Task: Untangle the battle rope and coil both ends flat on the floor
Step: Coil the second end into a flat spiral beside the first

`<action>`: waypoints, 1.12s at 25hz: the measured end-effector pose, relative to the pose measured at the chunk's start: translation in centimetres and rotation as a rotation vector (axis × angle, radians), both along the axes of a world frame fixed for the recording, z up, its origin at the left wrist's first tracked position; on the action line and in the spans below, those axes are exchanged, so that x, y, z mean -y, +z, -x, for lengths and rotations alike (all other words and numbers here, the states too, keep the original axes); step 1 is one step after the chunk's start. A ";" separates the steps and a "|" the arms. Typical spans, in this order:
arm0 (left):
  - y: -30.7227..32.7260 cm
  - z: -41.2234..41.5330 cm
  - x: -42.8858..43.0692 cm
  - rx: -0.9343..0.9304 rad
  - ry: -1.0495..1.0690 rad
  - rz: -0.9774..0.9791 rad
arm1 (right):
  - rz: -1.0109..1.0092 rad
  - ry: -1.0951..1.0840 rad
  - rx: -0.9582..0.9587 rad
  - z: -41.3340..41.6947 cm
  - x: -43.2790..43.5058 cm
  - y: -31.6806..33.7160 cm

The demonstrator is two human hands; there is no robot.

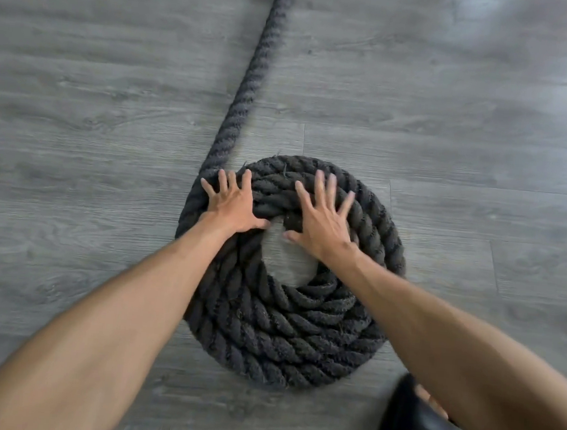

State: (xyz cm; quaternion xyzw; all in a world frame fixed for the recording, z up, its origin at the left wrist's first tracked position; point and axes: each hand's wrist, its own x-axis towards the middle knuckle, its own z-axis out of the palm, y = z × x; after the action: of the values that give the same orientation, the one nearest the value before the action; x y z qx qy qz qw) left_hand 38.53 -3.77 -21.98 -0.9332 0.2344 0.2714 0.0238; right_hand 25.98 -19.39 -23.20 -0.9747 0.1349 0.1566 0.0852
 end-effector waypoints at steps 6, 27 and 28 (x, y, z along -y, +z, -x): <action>-0.7 0.4 -0.7 0.095 0.024 0.111 | -0.055 -0.512 -0.186 6.0 0.9 -1.1; 1.8 -3.3 11.9 0.054 0.505 -0.302 | 0.003 0.281 -0.291 -15.9 20.1 1.0; 1.8 -3.7 12.1 0.050 0.482 -0.301 | 0.013 0.286 -0.292 -16.1 20.3 1.0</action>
State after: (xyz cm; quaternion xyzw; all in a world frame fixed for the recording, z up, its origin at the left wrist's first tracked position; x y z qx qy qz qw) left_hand 42.19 -15.85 -20.19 -0.9543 -0.0377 0.2781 0.1027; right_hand 42.09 -39.68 -22.25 -0.9513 0.0073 0.3060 0.0352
